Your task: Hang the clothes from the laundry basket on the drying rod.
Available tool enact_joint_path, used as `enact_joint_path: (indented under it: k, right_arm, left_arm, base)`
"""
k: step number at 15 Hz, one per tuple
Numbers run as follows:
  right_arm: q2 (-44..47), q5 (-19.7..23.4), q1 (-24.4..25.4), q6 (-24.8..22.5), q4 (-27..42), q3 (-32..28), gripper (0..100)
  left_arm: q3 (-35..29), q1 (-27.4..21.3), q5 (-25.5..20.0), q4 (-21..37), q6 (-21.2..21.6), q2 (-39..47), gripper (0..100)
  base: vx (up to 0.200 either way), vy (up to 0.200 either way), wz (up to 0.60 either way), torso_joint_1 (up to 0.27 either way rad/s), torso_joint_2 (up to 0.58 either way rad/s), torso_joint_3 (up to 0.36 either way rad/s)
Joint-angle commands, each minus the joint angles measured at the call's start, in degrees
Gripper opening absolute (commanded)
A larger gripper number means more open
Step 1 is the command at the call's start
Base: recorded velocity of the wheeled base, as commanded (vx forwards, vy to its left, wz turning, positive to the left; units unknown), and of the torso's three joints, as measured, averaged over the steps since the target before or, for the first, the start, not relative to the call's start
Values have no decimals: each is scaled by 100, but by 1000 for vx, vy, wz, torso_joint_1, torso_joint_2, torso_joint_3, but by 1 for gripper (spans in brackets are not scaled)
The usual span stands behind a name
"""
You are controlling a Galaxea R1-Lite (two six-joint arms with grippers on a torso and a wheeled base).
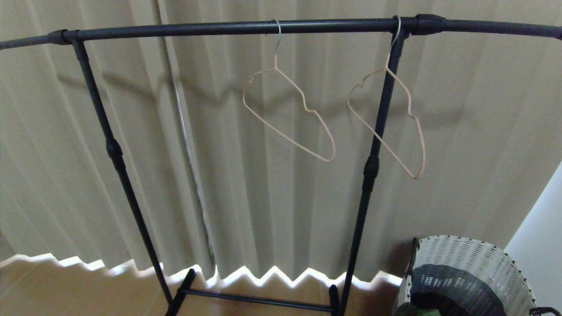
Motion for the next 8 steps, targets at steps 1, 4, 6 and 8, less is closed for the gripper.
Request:
enact_joint_path:
  k: [1,4,6,8]
  right_arm:
    - [-2,2,5,-7,7,0,100]
    - [-2,2,5,-7,7,0,100]
    - [-2,2,5,-7,7,0,100]
    - [-2,-7,5,11,7,0,100]
  left_arm:
    - [-2,6,2,-5,-2,0,100]
    - [-2,6,2,-5,-2,0,100]
    - [-2,6,2,4,-2,9,100]
    - [-2,6,2,4,-2,9,100]
  base:
    - [0,0,0,0,0,0]
    - [0,0,0,0,0,0]
    - [-100,0,0,6,1,1]
    - [-200,0,0,10,7,0]
